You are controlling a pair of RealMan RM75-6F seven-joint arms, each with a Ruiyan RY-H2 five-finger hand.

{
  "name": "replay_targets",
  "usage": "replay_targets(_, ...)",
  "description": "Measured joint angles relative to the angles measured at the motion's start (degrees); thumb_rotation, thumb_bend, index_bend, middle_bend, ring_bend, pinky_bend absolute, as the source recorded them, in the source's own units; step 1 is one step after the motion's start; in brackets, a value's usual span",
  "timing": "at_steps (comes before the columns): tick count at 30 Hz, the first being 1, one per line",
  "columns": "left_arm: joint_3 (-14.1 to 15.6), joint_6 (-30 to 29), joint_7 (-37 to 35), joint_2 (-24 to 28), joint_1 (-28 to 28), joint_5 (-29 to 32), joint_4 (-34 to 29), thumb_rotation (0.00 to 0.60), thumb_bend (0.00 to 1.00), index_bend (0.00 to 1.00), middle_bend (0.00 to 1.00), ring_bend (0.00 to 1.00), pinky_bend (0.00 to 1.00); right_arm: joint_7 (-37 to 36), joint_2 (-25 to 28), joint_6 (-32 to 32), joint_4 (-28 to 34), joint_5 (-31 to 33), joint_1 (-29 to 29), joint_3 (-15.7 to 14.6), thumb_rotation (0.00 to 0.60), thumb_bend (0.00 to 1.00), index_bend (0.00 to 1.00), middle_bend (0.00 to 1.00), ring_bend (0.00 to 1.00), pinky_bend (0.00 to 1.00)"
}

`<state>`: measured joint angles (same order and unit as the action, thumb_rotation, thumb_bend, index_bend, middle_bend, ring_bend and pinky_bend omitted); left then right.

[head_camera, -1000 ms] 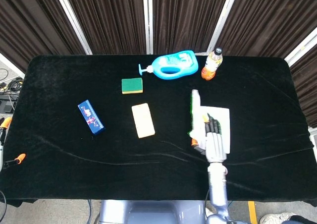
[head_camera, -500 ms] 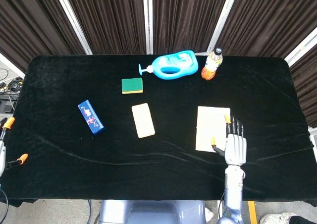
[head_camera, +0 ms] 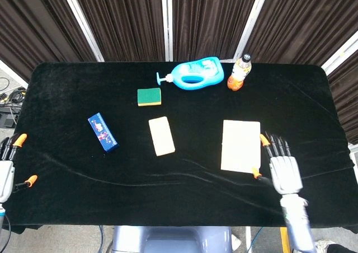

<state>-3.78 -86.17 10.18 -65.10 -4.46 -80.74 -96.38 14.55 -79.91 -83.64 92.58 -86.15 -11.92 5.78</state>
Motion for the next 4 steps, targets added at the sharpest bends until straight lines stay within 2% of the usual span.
replay_targets(4, 0.49, -0.95, -0.12, -0.2, 0.66, -0.76, 0.2, 0.6, 0.1, 0.0, 0.0, 0.0, 0.0, -2.13, 4.58, -2.8, 1.11, -2.87, 1.81, -1.69, 0.6, 0.2, 0.0, 0.0, 0.0, 0.0)
